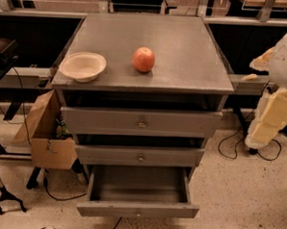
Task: Close bottom drawer
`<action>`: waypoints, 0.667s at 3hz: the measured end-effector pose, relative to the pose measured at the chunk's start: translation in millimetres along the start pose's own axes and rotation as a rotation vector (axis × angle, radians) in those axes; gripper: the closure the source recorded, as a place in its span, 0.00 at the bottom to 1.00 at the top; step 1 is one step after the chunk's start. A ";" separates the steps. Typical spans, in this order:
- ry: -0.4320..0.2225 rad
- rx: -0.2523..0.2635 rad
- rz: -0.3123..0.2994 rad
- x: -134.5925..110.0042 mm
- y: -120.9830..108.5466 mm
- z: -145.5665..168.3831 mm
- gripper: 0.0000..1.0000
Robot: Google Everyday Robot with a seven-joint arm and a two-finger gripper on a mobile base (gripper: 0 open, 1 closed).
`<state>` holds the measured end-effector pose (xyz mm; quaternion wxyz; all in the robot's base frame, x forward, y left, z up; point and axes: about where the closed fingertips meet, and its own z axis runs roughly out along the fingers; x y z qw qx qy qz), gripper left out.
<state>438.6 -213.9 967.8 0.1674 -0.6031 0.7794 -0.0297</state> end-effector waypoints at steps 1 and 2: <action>-0.122 -0.033 0.000 -9.2 33.1 45.2 0.00; -0.299 -0.129 0.020 -24.9 81.8 118.6 0.00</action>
Offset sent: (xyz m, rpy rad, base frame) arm 0.0089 0.1162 -0.3453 0.6479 -0.1263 -0.0536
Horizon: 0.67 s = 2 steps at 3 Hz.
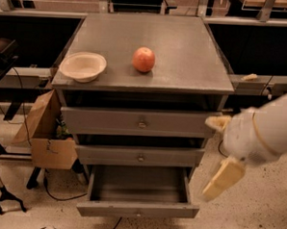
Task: Close bottom drawer
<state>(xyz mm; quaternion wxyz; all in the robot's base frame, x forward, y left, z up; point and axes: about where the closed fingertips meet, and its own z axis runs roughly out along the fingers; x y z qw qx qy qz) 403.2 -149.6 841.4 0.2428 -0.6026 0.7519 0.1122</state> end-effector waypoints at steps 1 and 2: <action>-0.182 -0.150 0.065 7.2 43.1 110.9 0.00; -0.209 -0.211 0.113 23.3 65.1 161.3 0.00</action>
Offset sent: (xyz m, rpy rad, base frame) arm -0.0127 0.0459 -0.0823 0.1795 0.0892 0.0343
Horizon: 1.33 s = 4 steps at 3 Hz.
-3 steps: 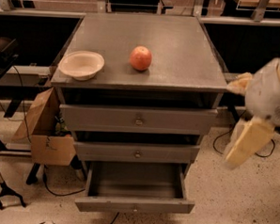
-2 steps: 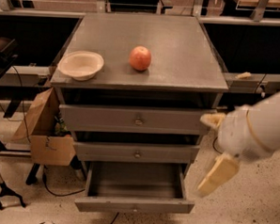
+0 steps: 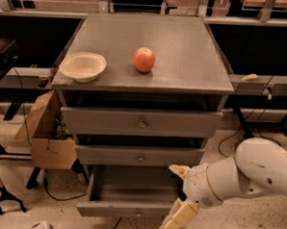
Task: Close bottom drawer
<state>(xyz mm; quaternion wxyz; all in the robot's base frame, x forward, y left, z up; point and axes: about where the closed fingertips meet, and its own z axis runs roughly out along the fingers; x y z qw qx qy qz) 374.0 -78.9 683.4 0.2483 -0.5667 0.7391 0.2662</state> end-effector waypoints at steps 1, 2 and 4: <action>0.000 0.000 0.000 0.1 -0.1 0.0 0.00; -0.013 0.015 0.009 8.5 -8.0 2.0 0.00; -0.044 0.105 0.080 124.1 -90.6 29.5 0.00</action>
Offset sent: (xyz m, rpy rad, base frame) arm 0.0148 -0.0170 -0.0184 0.0232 -0.0164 -0.0479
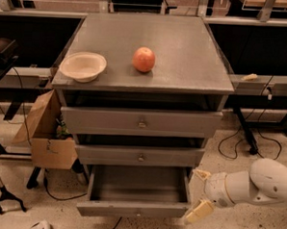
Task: Close bottom drawer
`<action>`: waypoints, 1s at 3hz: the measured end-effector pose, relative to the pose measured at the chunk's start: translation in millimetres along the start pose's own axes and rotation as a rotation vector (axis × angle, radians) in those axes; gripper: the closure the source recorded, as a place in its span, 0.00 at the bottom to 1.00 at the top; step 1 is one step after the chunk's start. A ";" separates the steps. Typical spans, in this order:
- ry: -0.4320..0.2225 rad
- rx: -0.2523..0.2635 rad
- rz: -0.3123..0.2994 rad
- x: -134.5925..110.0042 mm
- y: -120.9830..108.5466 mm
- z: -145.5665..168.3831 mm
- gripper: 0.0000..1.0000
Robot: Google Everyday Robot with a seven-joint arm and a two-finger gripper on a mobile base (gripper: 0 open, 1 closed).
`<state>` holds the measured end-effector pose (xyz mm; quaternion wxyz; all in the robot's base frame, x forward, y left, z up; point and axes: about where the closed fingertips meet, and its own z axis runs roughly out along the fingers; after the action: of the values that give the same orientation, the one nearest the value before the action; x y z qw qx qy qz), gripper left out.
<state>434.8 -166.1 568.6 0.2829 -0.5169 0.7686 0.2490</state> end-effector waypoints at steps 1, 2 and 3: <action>-0.015 -0.034 -0.002 65.9 -38.7 24.4 0.00; -0.026 -0.115 -0.018 121.3 -65.2 60.5 0.00; -0.066 -0.223 -0.010 183.1 -81.6 121.1 0.00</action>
Offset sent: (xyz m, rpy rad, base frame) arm 0.0452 -0.0837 -0.2387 0.1283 0.1393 0.1645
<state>476.7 -231.9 347.8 0.2500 -0.5404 0.7239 0.3484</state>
